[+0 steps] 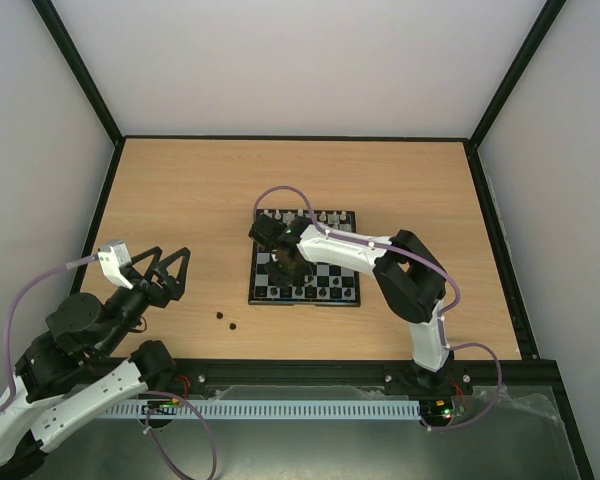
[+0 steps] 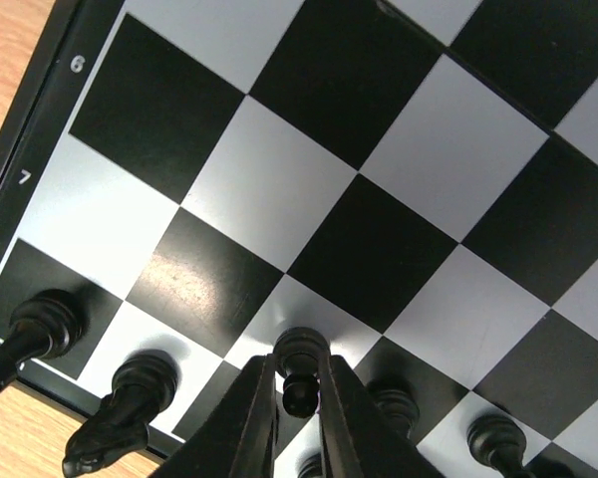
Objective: Set up the chess pieces on the board
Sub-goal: Place the chess piece on the chessboard, then pick up the chess piece at the center of the board.
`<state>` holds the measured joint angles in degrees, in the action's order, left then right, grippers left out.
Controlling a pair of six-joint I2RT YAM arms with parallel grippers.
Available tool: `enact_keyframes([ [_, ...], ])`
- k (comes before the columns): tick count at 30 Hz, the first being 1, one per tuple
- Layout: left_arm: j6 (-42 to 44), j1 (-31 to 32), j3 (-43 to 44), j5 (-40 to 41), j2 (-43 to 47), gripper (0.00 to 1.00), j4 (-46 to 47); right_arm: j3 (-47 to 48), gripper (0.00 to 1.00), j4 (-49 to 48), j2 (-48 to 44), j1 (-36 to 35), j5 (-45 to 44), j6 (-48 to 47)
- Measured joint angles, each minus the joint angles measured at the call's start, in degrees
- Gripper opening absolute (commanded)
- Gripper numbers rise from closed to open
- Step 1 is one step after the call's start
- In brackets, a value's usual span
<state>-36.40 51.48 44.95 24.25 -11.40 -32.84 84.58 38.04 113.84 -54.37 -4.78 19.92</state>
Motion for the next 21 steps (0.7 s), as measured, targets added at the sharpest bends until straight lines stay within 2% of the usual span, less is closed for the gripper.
enact_keyframes([
  [13,0.0,0.0,0.0,0.0,0.0,0.99,0.0,0.0,0.39,0.2,-3.7,0.0,0.9,0.2],
  [17,0.0,0.0,0.0,0.0,0.0,0.99,0.0,0.0,0.51,0.3,-6.2,-0.5,1.4,0.6],
  [21,0.0,0.0,0.0,0.0,0.0,0.99,0.0,0.2,0.58,0.7,-7.9,-2.2,1.7,1.0],
])
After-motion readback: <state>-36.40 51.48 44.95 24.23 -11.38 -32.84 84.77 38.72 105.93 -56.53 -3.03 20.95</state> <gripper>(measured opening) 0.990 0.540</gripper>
